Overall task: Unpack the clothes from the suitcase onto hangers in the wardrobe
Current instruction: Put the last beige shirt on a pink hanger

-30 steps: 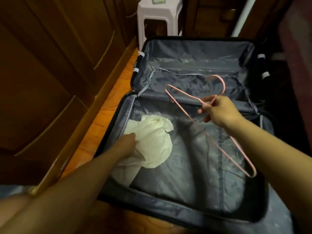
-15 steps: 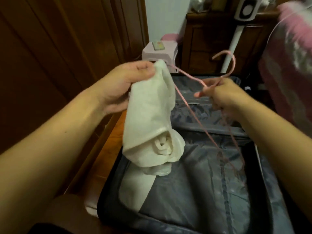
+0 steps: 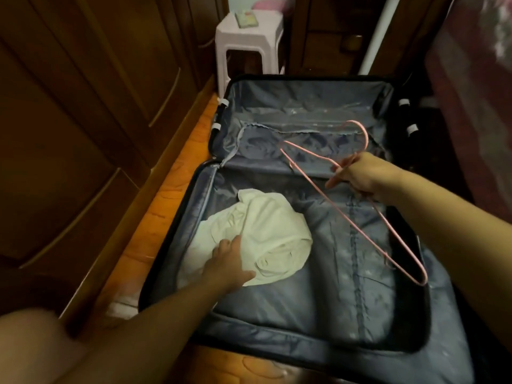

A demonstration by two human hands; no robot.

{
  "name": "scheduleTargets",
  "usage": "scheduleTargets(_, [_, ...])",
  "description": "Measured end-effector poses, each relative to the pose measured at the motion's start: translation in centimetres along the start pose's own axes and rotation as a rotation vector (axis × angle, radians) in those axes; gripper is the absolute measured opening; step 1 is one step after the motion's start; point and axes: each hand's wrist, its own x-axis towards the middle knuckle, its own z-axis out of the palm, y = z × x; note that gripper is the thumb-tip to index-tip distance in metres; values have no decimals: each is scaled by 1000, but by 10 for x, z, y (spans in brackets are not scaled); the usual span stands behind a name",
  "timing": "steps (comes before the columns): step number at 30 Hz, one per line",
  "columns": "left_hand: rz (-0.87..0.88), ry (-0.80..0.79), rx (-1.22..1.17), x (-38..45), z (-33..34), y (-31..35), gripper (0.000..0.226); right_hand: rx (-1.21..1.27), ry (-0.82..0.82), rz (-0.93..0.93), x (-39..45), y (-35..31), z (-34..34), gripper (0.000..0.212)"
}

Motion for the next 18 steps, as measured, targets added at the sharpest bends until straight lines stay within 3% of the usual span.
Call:
scheduleTargets(3, [38,238,221,10,19,11,91,60,15,-6,-5,5,0,16])
scheduleTargets(8, [118,504,324,15,-6,24,33,122,-16,-25,-4,1,-13,10])
scheduleTargets(9, [146,549,259,9,-26,25,32,122,-22,-23,-3,-2,-18,4])
scheduleTargets(13, [191,750,-124,-28,-152,39,23,174,6,-25,5,-30,-40,16])
scheduleTargets(16, [373,609,-820,-78,-245,63,26,197,-12,-66,5,-62,-45,20])
scheduleTargets(18, [469,522,-1007,-111,-294,72,25,232,-45,-152,-3,-87,-42,27])
